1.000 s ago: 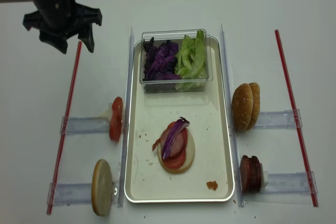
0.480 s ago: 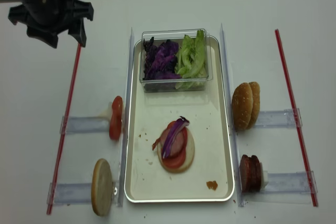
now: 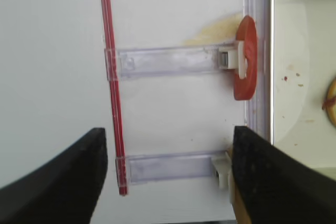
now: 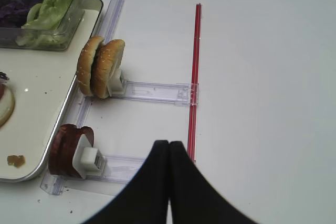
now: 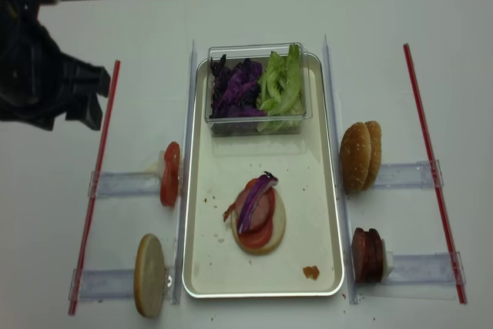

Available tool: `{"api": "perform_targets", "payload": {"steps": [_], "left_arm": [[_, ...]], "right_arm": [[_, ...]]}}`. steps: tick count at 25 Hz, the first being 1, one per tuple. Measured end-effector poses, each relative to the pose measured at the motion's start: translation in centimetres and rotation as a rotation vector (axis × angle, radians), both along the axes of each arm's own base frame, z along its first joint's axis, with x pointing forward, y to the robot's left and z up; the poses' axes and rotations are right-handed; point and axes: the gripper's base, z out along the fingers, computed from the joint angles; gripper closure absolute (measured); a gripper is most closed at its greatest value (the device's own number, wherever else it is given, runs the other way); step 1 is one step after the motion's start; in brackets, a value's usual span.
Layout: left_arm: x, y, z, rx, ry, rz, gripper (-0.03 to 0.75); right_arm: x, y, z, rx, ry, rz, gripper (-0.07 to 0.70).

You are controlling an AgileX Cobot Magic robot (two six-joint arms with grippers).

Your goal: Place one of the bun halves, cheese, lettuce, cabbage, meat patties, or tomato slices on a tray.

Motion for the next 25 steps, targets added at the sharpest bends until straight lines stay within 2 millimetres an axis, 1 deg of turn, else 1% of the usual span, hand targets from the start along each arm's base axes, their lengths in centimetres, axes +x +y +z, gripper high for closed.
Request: {"api": "perform_targets", "payload": {"steps": [4, 8, 12, 22, 25], "left_arm": [[-3.4, 0.3, 0.5, -0.004, -0.039, 0.0, 0.246], [-6.3, 0.6, 0.7, -0.007, -0.079, 0.0, 0.246], [-8.8, 0.8, 0.5, -0.006, -0.108, -0.012, 0.246], [-14.5, 1.5, -1.0, 0.018, -0.193, -0.043, 0.246], [-16.1, 1.6, -1.8, 0.016, -0.213, -0.043, 0.246]], "right_arm": [[0.0, 0.0, 0.0, 0.0, 0.0, 0.0, 0.618], [0.0, 0.0, 0.0, 0.0, 0.0, 0.0, 0.618], [0.0, 0.0, 0.0, 0.0, 0.0, 0.0, 0.618], [0.0, 0.0, 0.0, 0.0, 0.0, 0.0, 0.618], [0.0, 0.0, 0.0, 0.0, 0.0, 0.0, 0.618]]}}
